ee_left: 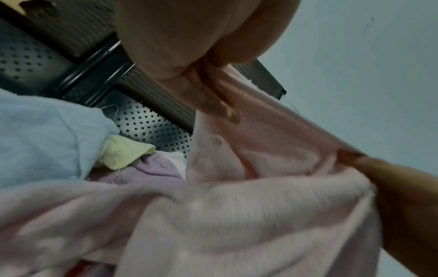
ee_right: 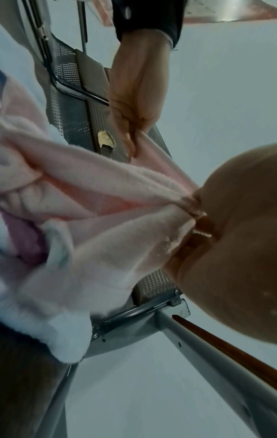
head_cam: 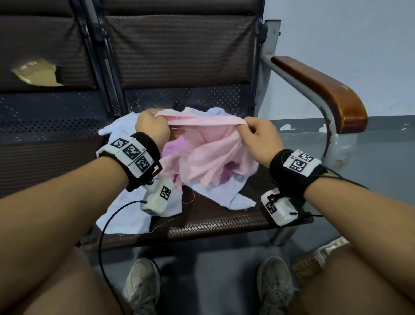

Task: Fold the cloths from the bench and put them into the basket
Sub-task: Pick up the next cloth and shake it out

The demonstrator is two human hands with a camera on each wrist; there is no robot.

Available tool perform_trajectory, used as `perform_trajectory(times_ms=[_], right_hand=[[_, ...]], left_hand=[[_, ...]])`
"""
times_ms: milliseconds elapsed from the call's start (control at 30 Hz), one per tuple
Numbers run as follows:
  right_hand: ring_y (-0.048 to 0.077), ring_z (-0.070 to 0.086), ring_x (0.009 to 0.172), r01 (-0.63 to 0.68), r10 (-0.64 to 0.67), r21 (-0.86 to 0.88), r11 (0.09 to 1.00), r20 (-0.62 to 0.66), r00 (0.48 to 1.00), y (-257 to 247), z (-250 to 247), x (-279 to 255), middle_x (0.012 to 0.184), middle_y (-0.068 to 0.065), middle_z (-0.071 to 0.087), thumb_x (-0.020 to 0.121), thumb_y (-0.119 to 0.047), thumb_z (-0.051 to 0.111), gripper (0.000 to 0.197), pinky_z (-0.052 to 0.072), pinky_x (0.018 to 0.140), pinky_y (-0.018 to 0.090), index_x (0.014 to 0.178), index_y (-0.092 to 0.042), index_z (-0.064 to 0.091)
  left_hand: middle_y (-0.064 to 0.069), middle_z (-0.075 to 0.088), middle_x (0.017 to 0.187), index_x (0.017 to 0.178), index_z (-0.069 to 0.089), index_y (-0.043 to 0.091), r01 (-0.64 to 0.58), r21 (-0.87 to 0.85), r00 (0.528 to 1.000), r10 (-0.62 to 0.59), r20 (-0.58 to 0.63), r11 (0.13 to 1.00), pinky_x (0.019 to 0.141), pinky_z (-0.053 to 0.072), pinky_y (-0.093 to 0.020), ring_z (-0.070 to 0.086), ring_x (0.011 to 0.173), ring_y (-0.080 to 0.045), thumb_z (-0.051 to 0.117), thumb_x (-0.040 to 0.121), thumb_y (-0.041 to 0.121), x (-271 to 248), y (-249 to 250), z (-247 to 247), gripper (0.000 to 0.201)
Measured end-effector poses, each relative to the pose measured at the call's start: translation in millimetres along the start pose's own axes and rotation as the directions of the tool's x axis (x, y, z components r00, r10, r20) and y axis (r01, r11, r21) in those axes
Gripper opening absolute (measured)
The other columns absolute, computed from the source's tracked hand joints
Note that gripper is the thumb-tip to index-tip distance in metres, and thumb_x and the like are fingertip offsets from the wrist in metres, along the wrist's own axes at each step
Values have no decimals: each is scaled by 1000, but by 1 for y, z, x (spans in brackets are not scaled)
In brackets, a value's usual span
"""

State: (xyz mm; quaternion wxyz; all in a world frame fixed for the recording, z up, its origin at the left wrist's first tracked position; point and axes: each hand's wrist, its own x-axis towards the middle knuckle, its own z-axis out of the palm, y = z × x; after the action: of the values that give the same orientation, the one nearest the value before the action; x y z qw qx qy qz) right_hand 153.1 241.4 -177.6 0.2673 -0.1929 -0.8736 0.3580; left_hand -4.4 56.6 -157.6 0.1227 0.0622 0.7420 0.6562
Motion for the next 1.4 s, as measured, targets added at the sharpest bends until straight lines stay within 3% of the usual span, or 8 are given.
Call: perform_trajectory(times_ms=[233,400,667,767,933,1133,1300,1400], right_hand=[[5,43,59,198,-139,-200,960,277,951,9,-1,-6,60,-9,50,92,-35,67,32,34,59,20,64,-23,58],[29,59,78,139,159,-512,848,495,854,23,20,-16,79,10,64,103,-33,45,39,48,75,35,77,-10,64],[15,38,62,-257,242,90,962,147,959,14,25,2,64,-1,41,104,-40,42,46,31,59,31,64,-17,37],[4,39,50,-61,67,-33,998,234,970,18,15,1,50,-14,45,86,-53,69,50,33,53,25,55,-23,44],[27,61,92,285,42,-481,829,561,827,32,15,-4,90,4,66,88,-33,70,15,41,75,31,93,-19,69],[35,63,84,139,163,-536,833,477,863,45,13,-9,73,10,56,101,-29,47,34,39,69,32,72,-13,54],[20,58,72,-46,128,-257,965,312,942,44,-10,-1,77,17,67,97,-18,53,25,42,67,29,91,-7,74],[19,55,74,-44,83,-144,989,277,957,36,-19,2,80,18,65,100,-14,48,25,42,68,31,95,-3,70]], left_hand=[[-13,64,76,117,60,-1,-11,-298,999,0,-36,955,51,54,-23,67,50,-14,29,96,-7,1,8,2,38],[-6,63,81,117,67,11,8,-266,1000,-5,9,964,48,48,-19,60,65,-15,38,96,2,1,10,5,37],[2,55,68,91,67,14,8,-162,1000,-11,-22,987,43,39,-16,54,54,-11,51,93,11,17,6,0,17],[2,55,69,81,64,17,68,-167,992,-84,-92,984,52,43,-21,52,60,-14,52,92,12,28,2,-15,17],[3,56,69,75,66,21,58,-112,993,-69,-101,992,40,36,-14,50,60,-13,58,87,11,36,-7,-32,18],[0,67,74,95,75,20,110,-78,994,-108,25,991,53,50,-21,61,65,-14,54,90,6,43,-21,-37,26],[-9,64,96,113,65,2,126,56,976,-134,173,990,78,60,-27,61,76,-16,38,93,-15,45,-35,-46,38],[-12,64,93,111,60,2,140,130,980,-157,126,982,55,59,-23,66,63,-15,40,96,-7,43,-31,-49,26]])
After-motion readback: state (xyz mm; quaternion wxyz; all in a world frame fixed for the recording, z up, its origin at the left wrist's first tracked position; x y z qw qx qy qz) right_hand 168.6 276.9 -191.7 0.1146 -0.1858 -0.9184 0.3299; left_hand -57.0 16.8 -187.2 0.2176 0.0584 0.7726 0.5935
